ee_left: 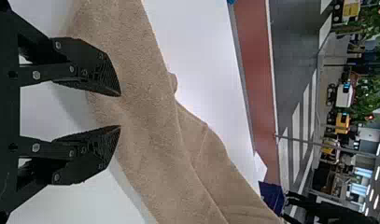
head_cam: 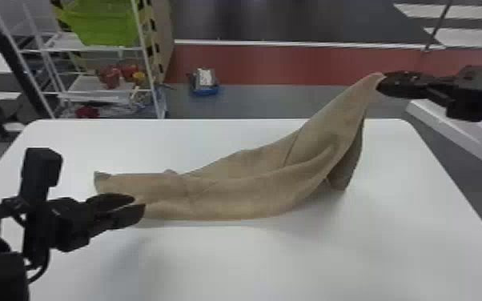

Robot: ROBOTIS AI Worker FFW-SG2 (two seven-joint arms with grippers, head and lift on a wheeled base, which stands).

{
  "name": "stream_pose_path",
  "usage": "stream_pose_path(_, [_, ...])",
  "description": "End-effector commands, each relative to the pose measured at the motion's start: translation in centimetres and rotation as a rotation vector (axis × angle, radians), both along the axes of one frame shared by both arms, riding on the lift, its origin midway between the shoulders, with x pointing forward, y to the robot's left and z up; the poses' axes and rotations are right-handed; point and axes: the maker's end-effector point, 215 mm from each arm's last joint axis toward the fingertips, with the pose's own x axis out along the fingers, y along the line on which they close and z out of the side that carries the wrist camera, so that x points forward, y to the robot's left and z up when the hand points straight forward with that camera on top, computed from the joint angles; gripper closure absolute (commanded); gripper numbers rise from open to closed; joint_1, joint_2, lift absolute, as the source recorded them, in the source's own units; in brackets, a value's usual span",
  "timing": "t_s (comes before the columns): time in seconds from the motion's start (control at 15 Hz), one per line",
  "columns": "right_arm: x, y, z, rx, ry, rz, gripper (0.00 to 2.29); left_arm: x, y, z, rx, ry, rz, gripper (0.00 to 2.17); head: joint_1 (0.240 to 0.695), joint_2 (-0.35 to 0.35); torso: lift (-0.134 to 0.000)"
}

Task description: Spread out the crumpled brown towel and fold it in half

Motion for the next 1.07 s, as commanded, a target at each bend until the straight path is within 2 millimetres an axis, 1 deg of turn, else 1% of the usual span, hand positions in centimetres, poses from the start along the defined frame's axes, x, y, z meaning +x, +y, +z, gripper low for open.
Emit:
stream_pose_path(0.0, [0.3,0.4,0.5,0.021,0.023,-0.001,1.94,-0.2,0.3,-1.1,0.094,0.023,-0.012,0.49,0.694,-0.022,-0.134])
stream_pose_path(0.13, [0.5,0.9,1.0,0.041,0.034,0.000,1.94,0.2,-0.2,-2.5,0.193,0.046,-0.023,0.49,0.695,-0.016,-0.134])
stream_pose_path(0.33, [0.4,0.9,0.6,0.052,0.051,-0.003,1.94,0.5,-1.1,-2.9,0.198,0.054,-0.040,0.49,0.695,-0.017,-0.134])
stream_pose_path(0.47, [0.3,0.9,0.5,0.063,0.067,-0.006,1.94,0.8,-0.6,-3.5,0.214,0.058,-0.026,0.49,0.695,-0.021,-0.134])
stream_pose_path(0.8, [0.1,1.0,0.3,0.088,0.091,-0.003,1.94,2.3,-0.2,-4.5,0.285,0.020,-0.023,0.53,0.695,-0.014,-0.134])
stream_pose_path(0.87, [0.1,1.0,0.2,0.088,0.093,-0.003,1.94,2.6,-0.1,-4.7,0.288,0.023,-0.022,0.77,0.695,-0.014,-0.134])
stream_pose_path(0.93, [0.0,0.9,0.2,0.088,0.094,-0.004,1.94,2.7,0.0,-4.7,0.286,0.025,-0.021,1.12,0.695,-0.014,-0.134])
stream_pose_path(1.0, [0.0,0.8,0.1,0.089,0.095,-0.006,1.94,2.8,-0.1,-4.6,0.283,0.025,-0.026,1.35,0.695,-0.013,-0.134])
